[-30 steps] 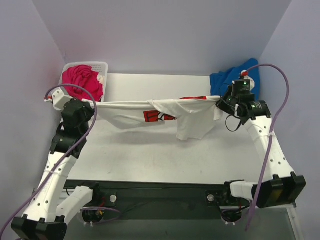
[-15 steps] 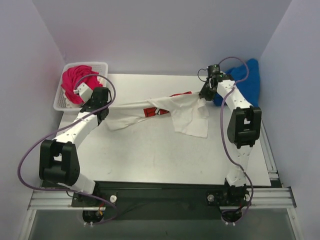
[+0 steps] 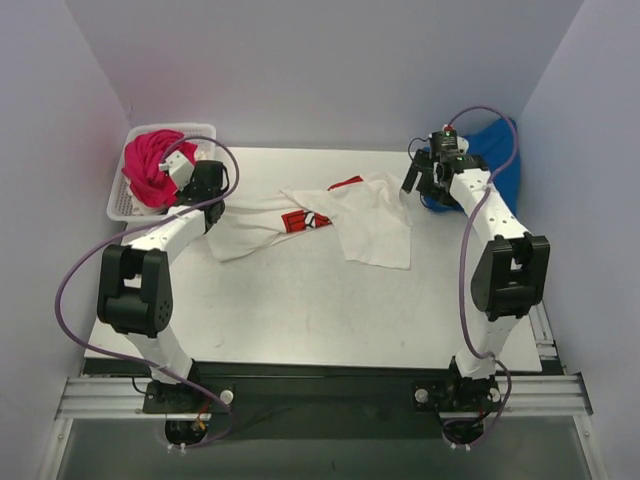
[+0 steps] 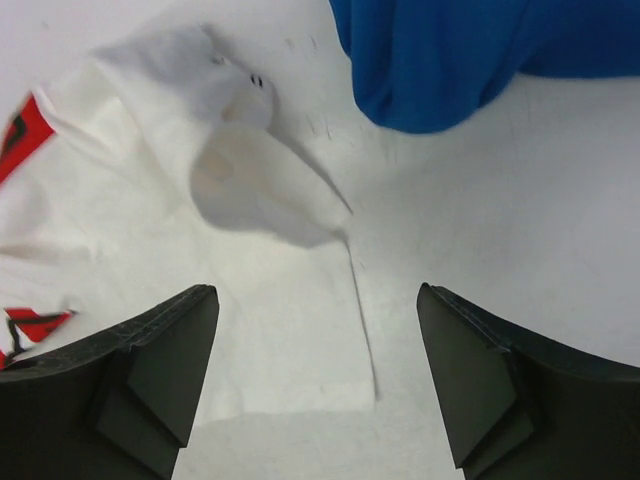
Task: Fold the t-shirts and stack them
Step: Flatten the tshirt out
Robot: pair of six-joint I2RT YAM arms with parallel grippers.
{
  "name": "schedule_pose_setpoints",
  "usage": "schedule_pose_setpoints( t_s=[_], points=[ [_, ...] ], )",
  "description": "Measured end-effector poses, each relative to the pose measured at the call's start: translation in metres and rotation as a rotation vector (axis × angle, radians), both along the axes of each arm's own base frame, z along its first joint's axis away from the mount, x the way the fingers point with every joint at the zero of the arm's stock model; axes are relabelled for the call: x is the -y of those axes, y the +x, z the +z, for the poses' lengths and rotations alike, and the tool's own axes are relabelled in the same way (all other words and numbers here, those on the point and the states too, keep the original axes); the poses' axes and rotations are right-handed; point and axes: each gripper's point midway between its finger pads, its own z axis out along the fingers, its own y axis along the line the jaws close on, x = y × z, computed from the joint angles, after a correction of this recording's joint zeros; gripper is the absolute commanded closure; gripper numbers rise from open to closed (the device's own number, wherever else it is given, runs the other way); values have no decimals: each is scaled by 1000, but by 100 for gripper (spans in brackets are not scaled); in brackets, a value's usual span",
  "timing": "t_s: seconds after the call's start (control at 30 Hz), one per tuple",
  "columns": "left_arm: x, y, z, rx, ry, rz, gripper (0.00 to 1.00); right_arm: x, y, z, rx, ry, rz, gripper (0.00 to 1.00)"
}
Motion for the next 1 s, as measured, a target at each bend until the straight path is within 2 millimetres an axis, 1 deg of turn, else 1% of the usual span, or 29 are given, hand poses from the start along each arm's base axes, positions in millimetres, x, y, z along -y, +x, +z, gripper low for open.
schedule_pose_setpoints(
  t_s=[0.03,0.07,0.13,0.17,0.3,0.33,0.37,0.47,0.57,0.73,0.87,1.0],
  points=[
    [0,0,0,-1,4,-4,100,1,-16,-4,-26,-3,1,20],
    [0,1,1,0,7,-9,100,1,-30,-10,-45,-6,5,23],
    [1,3,2,6,13,-16,100,1,-57,-28,-107,-14,11,29],
    [1,4,3,9,14,-19,100,0,-66,-39,-138,-16,14,35],
    [2,5,4,7,21,-35,100,-9,-97,-86,-264,-20,43,42],
    [2,5,4,5,22,-37,100,-14,-104,-98,-296,-24,54,46],
    [3,5,3,5,22,-40,100,-18,-109,-106,-317,-27,65,47],
    [4,5,3,4,19,-47,100,-31,-116,-123,-353,-21,89,48],
    [5,6,3,6,15,-55,100,-42,-119,-131,-359,-3,101,50],
    [7,6,2,3,9,-68,100,-44,-117,-133,-345,13,76,50],
    [8,5,-1,-5,10,-72,100,-39,-125,-141,-365,2,55,50],
    [7,4,-2,-7,11,-72,100,-37,-128,-142,-357,2,39,50]
  ],
)
